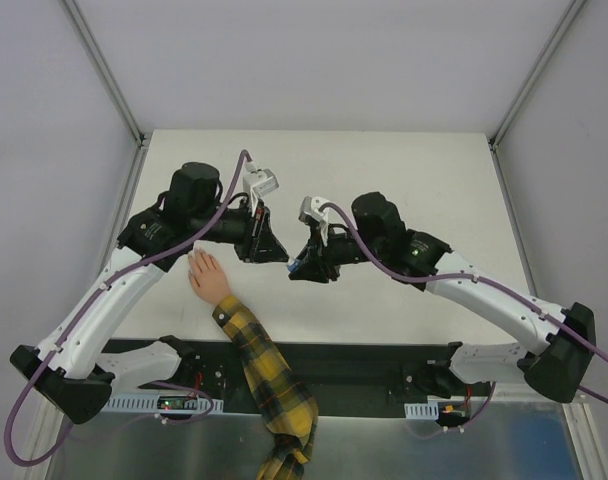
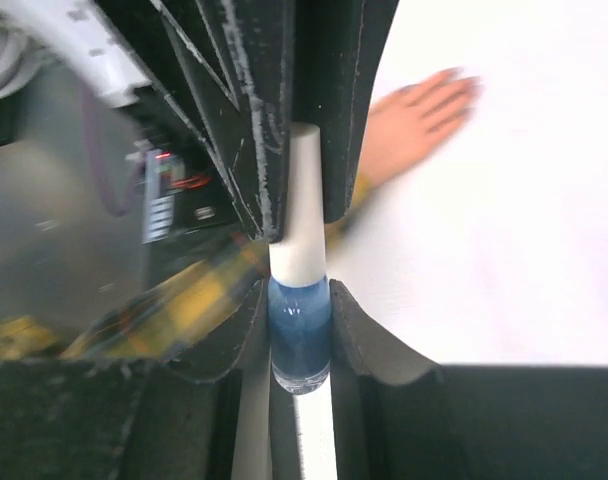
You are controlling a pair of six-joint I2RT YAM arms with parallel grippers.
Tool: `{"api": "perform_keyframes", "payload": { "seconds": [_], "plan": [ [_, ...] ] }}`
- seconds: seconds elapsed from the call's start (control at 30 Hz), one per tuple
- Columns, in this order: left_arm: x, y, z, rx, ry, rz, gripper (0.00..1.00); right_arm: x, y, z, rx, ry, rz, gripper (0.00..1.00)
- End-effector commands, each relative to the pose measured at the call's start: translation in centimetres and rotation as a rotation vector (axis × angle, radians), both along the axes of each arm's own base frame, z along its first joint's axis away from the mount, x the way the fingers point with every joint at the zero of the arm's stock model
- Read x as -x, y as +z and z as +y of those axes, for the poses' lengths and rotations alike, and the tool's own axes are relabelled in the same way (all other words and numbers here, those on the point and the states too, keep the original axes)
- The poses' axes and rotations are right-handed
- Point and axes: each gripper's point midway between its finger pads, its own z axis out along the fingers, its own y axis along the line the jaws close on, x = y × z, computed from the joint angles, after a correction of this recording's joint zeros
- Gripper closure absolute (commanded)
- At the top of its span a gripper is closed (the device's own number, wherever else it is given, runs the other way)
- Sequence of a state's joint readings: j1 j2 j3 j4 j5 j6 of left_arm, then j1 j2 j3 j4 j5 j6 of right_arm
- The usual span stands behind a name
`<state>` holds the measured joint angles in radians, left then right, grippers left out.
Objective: Paint the nails
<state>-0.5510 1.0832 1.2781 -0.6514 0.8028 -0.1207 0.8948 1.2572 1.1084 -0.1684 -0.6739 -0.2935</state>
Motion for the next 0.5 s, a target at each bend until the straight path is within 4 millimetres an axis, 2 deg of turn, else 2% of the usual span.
{"api": "perform_keyframes", "payload": {
  "seconds": [0.0,0.03,0.07,0.1,0.2,0.33,0.37,0.43,0.47],
  "plan": [
    [-4.7,1.5,1.0,-0.037,0.368,0.051,1.0,-7.7,-0.2,-3.4,0.125,-0.509,-0.264,1.0],
    [-5.3,1.3,1.3,-0.052,0.436,0.092,1.0,-8.0,0.1,-3.7,0.156,-0.569,-0.324,1.0],
    [-6.0,0.4,1.2,-0.067,0.524,0.203,1.0,-9.0,0.2,-4.6,0.204,-0.651,-0.393,1.0],
    [-6.9,-0.2,1.7,-0.095,0.609,0.232,1.0,-9.9,0.4,-5.4,0.251,-0.752,-0.46,1.0],
    [-7.2,-1.2,1.3,-0.133,0.672,0.28,1.0,-10.4,1.8,-5.6,0.243,-0.828,-0.536,1.0],
    [-7.4,-1.2,1.8,-0.132,0.717,0.267,1.0,-10.3,2.2,-5.1,0.233,-0.798,-0.544,1.0],
    [-7.2,-0.6,2.1,-0.116,0.724,0.258,1.0,-10.0,2.6,-4.9,0.208,-0.778,-0.548,1.0],
    [-7.1,-0.1,1.9,-0.096,0.709,0.249,1.0,-8.9,2.2,-3.9,0.176,-0.682,-0.532,1.0],
    [-7.0,0.3,1.8,-0.088,0.689,0.234,0.95,-7.8,2.5,-3.1,0.134,-0.611,-0.518,1.0]
  ]
}}
